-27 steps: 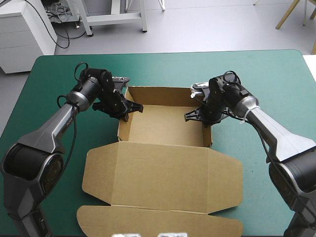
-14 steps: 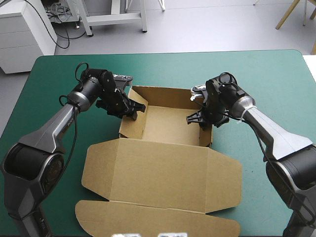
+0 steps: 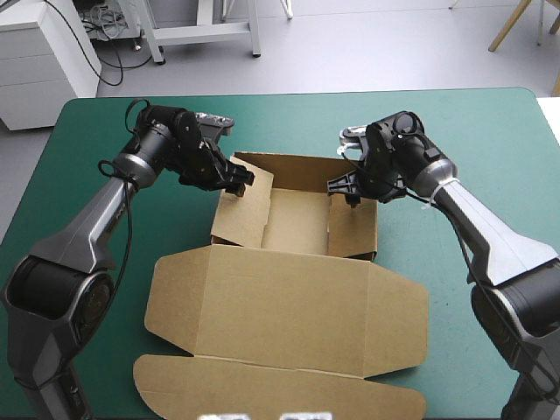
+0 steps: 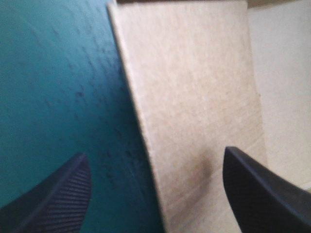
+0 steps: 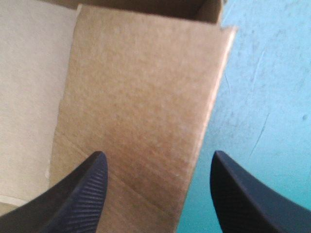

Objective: Fold the box

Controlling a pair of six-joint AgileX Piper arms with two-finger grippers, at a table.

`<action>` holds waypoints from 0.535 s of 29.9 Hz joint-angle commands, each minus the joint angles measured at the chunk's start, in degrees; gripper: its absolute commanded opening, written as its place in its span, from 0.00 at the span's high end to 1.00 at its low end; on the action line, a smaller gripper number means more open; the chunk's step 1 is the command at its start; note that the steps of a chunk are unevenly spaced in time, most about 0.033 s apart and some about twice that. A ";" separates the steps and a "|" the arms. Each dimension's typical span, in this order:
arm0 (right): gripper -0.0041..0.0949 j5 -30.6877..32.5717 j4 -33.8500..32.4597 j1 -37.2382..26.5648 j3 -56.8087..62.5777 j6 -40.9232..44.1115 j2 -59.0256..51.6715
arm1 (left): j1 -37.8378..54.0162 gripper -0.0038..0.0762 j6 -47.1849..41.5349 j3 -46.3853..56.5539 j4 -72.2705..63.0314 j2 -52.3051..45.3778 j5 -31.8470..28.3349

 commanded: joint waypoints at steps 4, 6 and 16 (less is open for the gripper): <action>0.39 -0.57 -4.27 0.00 -9.20 -2.87 -3.69 | -0.34 0.28 1.03 -15.24 2.30 -3.32 5.23; 0.39 -0.57 -6.02 0.00 -10.38 -4.04 -4.25 | -0.34 0.29 1.03 -19.72 2.30 -3.71 5.77; 0.39 -0.57 -10.66 0.00 -11.15 1.71 -8.53 | -0.34 0.86 3.21 -27.97 3.83 -11.81 5.89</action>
